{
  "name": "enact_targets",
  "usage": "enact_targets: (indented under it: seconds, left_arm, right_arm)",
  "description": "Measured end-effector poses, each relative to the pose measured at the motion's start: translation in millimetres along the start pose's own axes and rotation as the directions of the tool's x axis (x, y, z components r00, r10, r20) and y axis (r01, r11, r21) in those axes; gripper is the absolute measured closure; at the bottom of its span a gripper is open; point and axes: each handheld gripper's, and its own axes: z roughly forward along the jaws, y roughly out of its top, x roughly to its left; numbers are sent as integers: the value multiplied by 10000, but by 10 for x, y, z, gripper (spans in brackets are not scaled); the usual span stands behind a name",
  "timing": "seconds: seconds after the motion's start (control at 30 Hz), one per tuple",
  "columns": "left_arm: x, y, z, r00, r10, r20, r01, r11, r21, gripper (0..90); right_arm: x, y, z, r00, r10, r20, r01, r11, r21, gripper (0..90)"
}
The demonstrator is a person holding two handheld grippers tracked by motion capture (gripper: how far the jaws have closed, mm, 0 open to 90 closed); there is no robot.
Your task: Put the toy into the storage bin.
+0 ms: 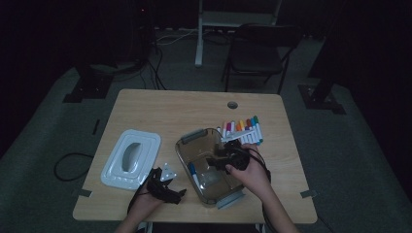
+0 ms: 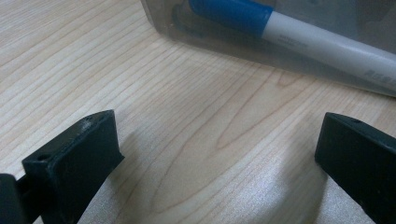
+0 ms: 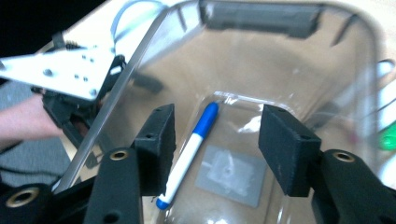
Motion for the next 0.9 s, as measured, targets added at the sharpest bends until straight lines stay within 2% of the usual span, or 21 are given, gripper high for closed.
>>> enact_targets:
  seconds: [0.1,0.2,0.27,0.37,0.43,0.47,0.53,0.57,0.6,0.63,0.67,0.7,0.77,0.83,0.9]
  left_arm:
    - [0,0,0,10000,-1,1,1,10000,-1,5]
    - [0,0,0,10000,-1,2,1,10000,-1,5]
    - [0,0,0,10000,-2,3,2,10000,-2,5]
    - [0,0,0,10000,1,5,-1,10000,0,5]
    - [0,1,0,10000,-2,6,2,10000,4,5]
    - [0,1,-1,10000,1,13,-1,10000,16,5]
    - [0,0,0,10000,1,2,-1,10000,2,5]
    - [0,0,0,10000,3,3,-3,10000,2,5]
    - [0,0,1,10000,0,-3,0,10000,-5,5]
    - [-1,0,0,10000,-4,-2,4,10000,-5,5]
    - [-1,0,0,10000,-2,-2,2,10000,-7,5]
    - [-1,0,1,10000,0,-3,0,10000,-8,5]
    - [-1,0,1,10000,-2,-4,2,10000,-12,5]
    - [0,0,0,10000,5,-4,-5,10000,4,5]
    - [0,0,0,10000,8,-7,-8,10000,1,5]
  right_arm:
    - [-88,-18,-138,9990,-201,396,230,9970,-742,439]
    - [-178,-25,-267,9978,-221,631,312,9886,-1472,418]
    - [-255,-29,-351,9971,-174,735,303,9837,-1775,402]
    - [-388,-41,-437,9969,-87,777,236,9808,-1934,367]
    - [-466,-57,-471,9954,278,914,-62,9735,-2284,308]
    - [-494,-64,-483,9927,665,1004,-407,9698,-2404,314]
    - [-560,-91,-511,9857,1110,1265,-707,9553,-2870,321]
    - [-607,-104,-527,9828,1393,1211,-981,9499,-2969,317]
    - [-637,-113,-536,9824,1478,1139,-1075,9472,-3020,303]
    - [-672,-124,-543,9789,1639,1224,-1175,9403,-3194,296]
    - [-708,-136,-548,9761,1650,1413,-1116,9389,-3256,292]
    - [-755,-148,-552,9750,1591,1552,-1042,9439,-3134,284]
    - [-825,-164,-553,9690,1615,1871,-966,9443,-3147,287]
    - [-928,-178,-538,9608,1374,2408,-665,9574,-2810,308]
    - [-1038,-198,-529,9539,1563,2560,-801,9552,-2848,318]
